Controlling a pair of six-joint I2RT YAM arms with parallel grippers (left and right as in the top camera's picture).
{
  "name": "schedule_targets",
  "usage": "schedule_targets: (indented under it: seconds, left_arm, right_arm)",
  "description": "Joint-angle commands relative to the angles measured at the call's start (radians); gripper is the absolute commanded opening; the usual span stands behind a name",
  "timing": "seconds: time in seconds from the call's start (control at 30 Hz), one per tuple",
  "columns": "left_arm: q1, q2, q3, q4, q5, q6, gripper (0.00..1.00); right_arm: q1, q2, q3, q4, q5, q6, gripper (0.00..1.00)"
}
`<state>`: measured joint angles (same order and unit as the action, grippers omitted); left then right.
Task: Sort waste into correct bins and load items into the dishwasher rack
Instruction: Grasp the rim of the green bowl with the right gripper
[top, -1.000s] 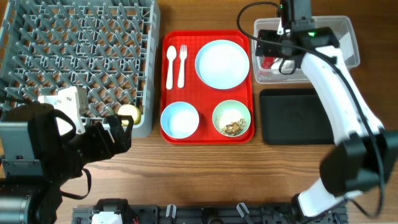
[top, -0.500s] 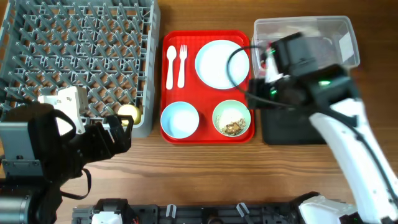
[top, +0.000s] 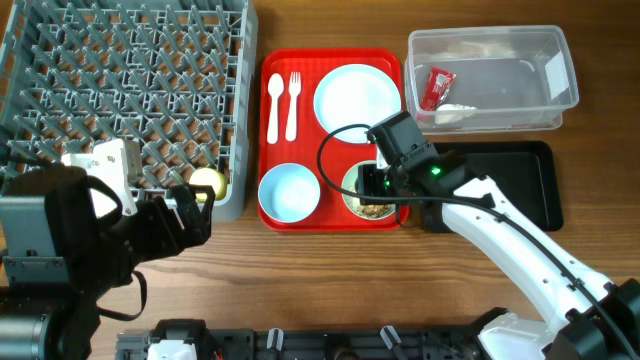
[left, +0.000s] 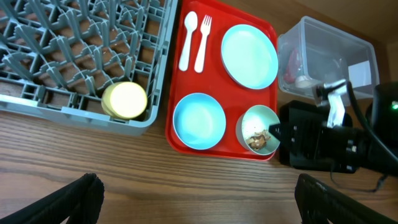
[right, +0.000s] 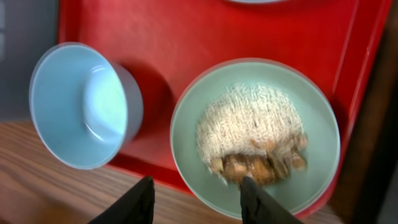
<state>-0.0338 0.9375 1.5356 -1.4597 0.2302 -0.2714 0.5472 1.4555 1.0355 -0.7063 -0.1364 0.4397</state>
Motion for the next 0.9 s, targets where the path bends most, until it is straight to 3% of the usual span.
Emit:
schedule_targets:
  seconds: [0.0, 0.43, 0.77, 0.87]
  left_arm:
    - [-0.005, 0.001, 0.009, 0.000, 0.008, -0.005, 1.00]
    - [-0.005, 0.001, 0.009, 0.000, 0.008, -0.005, 1.00]
    - [-0.005, 0.001, 0.009, 0.000, 0.009, -0.005, 1.00]
    - [-0.005, 0.001, 0.009, 0.000, 0.009, -0.005, 1.00]
  right_arm:
    - [0.000, 0.033, 0.004, 0.085, -0.130, -0.101, 0.47]
    - [0.013, 0.342, 0.004, 0.184, -0.125, -0.084, 0.41]
    - [0.017, 0.344, 0.029, 0.153, -0.075, -0.071, 0.04]
    - [0.026, 0.344, 0.037, 0.133, -0.068, -0.035, 0.04]
